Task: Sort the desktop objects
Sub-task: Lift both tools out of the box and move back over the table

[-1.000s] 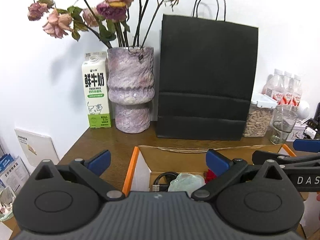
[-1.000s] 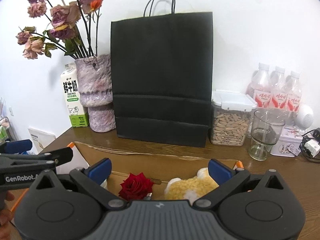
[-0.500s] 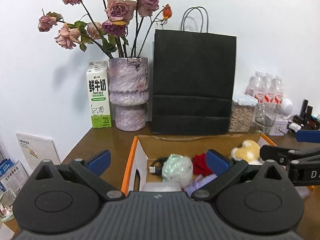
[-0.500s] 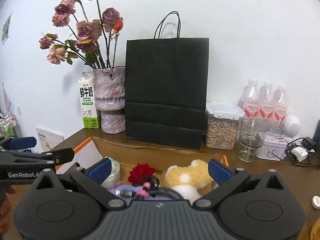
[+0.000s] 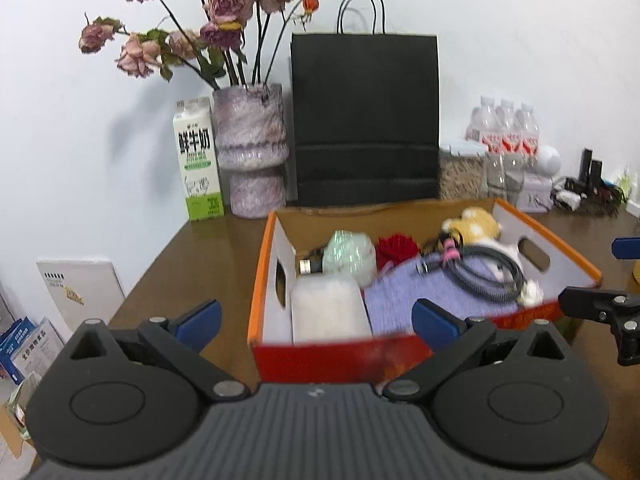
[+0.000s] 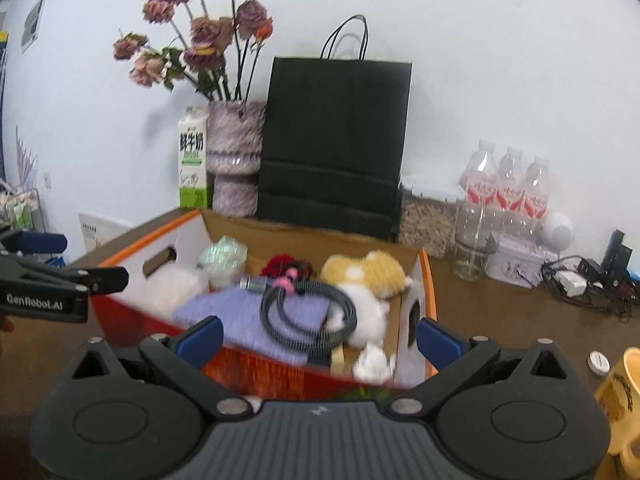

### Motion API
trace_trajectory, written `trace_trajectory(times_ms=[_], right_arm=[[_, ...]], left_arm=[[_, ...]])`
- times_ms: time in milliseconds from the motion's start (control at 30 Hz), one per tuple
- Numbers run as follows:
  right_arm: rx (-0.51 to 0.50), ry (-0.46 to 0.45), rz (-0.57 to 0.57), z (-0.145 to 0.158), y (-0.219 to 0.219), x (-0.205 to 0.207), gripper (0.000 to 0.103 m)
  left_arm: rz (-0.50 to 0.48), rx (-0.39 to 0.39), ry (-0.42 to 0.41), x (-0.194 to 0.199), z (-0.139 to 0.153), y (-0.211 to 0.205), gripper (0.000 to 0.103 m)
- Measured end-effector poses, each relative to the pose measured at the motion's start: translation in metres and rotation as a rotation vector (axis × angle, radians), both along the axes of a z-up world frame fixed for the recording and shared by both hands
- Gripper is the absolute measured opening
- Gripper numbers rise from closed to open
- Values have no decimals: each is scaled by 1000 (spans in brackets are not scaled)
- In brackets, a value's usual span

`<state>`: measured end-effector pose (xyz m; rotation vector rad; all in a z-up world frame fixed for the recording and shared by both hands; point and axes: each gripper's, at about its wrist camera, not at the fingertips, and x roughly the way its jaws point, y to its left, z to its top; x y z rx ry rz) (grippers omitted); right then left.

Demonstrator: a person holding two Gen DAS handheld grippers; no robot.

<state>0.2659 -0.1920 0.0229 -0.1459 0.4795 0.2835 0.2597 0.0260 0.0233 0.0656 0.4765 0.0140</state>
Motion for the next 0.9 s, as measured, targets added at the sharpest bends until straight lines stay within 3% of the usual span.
trace_trajectory(times_ms=[400, 600, 900], right_arm=[[-22, 160, -12, -56, 2, -3, 103], [-27, 183, -33, -69, 7, 6, 102], [-17, 186, -1, -73, 13, 13, 90]], left_arm=[[-2, -31, 99, -10, -38, -1, 103], [3, -40, 143, -7, -53, 2, 103], [3, -59, 169, -5, -58, 5, 103]])
